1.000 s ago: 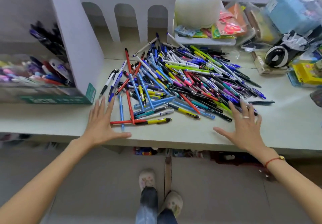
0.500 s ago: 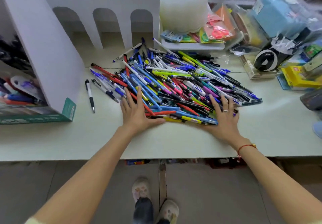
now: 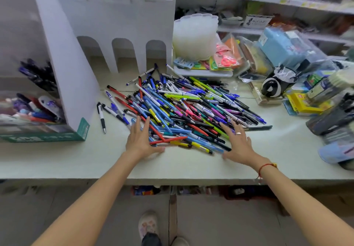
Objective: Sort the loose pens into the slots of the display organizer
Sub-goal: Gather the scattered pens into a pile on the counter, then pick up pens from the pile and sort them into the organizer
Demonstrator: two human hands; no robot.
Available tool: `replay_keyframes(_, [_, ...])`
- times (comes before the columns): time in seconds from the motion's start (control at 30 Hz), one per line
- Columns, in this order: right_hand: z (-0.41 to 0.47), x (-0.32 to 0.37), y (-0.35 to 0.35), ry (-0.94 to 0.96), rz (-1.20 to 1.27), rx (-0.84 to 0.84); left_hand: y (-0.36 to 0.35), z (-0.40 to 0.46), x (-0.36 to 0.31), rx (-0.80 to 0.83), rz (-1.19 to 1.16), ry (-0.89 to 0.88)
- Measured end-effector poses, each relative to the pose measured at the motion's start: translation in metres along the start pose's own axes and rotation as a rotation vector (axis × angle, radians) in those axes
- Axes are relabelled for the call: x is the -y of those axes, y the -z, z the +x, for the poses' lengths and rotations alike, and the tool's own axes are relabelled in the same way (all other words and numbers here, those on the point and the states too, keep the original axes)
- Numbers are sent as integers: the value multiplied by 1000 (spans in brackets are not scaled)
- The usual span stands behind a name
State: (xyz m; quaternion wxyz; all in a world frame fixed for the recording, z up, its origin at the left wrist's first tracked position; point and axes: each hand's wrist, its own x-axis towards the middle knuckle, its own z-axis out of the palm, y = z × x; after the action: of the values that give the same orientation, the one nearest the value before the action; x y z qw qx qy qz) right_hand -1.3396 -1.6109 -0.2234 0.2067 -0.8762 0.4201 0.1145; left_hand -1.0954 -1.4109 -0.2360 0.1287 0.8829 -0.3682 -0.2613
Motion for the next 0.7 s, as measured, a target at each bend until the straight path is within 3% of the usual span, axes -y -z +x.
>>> replay_keyframes(0.2, [-20,41,-21,140,-127,10,15,-28,30,8,-76,-34])
replay_keyframes(0.33, [-14,73,-30,178,-160,-95,26,-37,59,-61,25,-87])
replay_keyframes(0.47, [16,105,-18,223,-209,-153,25,-27,66,-55,327,-356])
replay_keyframes(0.57, [45,128,-5,249,-166,-228,3,-11,50,-14,393,-594])
replay_keyframes(0.7, [73,142,8,227,-72,-273,-11,21,23,-33,388,-585])
